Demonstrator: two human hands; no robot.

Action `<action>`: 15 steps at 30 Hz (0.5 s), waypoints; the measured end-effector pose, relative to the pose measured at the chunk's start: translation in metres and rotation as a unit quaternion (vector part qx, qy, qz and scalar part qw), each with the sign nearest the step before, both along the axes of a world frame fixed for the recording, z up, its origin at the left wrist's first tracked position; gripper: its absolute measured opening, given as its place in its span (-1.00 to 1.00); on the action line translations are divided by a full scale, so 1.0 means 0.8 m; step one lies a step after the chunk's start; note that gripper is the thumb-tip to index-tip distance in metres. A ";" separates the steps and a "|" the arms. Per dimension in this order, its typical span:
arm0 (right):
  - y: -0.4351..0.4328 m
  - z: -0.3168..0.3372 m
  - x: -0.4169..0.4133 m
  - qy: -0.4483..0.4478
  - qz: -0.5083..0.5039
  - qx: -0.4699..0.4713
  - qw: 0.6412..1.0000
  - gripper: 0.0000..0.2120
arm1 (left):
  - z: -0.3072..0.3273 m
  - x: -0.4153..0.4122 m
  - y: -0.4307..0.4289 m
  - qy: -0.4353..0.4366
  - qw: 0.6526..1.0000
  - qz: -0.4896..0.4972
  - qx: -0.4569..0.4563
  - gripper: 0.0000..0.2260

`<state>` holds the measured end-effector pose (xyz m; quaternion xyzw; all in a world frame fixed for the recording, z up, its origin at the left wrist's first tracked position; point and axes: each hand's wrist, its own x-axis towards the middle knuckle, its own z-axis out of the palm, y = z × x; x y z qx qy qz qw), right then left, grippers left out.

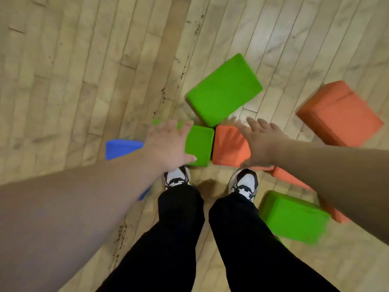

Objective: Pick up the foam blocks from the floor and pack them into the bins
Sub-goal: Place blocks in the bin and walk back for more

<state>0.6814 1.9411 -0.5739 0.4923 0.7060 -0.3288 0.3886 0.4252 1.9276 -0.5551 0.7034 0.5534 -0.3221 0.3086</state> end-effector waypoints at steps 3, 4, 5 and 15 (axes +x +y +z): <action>0.000 -0.111 -0.002 -0.013 -0.003 -0.015 1.000 0.32 | -0.125 0.005 -0.002 -0.005 1.000 -0.020 -0.002 -0.08; -0.005 -0.138 0.000 -0.015 -0.005 -0.012 1.000 0.34 | -0.154 0.004 -0.009 -0.007 1.000 -0.024 -0.003 -0.08; -0.013 -0.161 0.003 -0.011 -0.005 0.003 1.000 0.35 | -0.177 0.000 -0.016 -0.003 0.999 -0.033 -0.001 -0.07; -0.025 -0.167 0.011 0.009 0.018 0.044 0.999 0.20 | -0.193 -0.018 0.007 -0.017 0.993 -0.111 0.035 -0.17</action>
